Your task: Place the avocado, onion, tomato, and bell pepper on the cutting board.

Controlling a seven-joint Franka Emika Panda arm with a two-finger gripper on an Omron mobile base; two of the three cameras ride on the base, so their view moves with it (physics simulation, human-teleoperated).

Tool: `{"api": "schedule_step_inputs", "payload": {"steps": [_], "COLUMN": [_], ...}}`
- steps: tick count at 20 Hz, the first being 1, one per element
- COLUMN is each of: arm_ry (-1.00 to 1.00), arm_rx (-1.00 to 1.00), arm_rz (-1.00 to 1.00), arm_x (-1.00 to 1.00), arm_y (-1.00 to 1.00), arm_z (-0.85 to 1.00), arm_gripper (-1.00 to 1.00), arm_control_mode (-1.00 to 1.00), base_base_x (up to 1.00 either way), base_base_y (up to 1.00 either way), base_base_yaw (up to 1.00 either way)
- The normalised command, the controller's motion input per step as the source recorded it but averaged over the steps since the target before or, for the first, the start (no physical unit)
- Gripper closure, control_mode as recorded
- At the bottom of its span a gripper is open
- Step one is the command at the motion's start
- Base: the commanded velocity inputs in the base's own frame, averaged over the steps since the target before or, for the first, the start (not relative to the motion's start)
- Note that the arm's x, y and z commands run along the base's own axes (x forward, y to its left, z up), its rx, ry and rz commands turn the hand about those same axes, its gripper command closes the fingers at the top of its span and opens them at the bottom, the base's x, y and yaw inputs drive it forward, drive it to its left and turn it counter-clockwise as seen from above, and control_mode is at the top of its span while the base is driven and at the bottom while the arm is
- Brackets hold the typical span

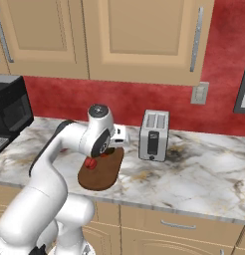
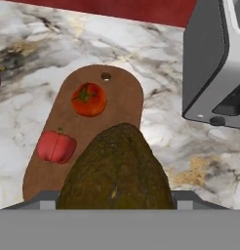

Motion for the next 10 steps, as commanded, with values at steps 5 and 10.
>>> {"api": "schedule_step_inputs", "payload": {"steps": [5, 10], "arm_ry": [0.05, 0.06], "arm_rx": [0.03, 0.04], "arm_rz": [0.00, 0.00], "arm_x": [0.04, 0.00], "arm_y": [0.00, 0.00], "arm_z": [-0.16, -0.16], "arm_gripper": [1.00, 1.00], "arm_control_mode": [-1.00, -1.00], "base_base_x": [0.00, 0.00], "base_base_y": [0.00, 0.00], "base_base_yaw": [0.00, 0.00]}}
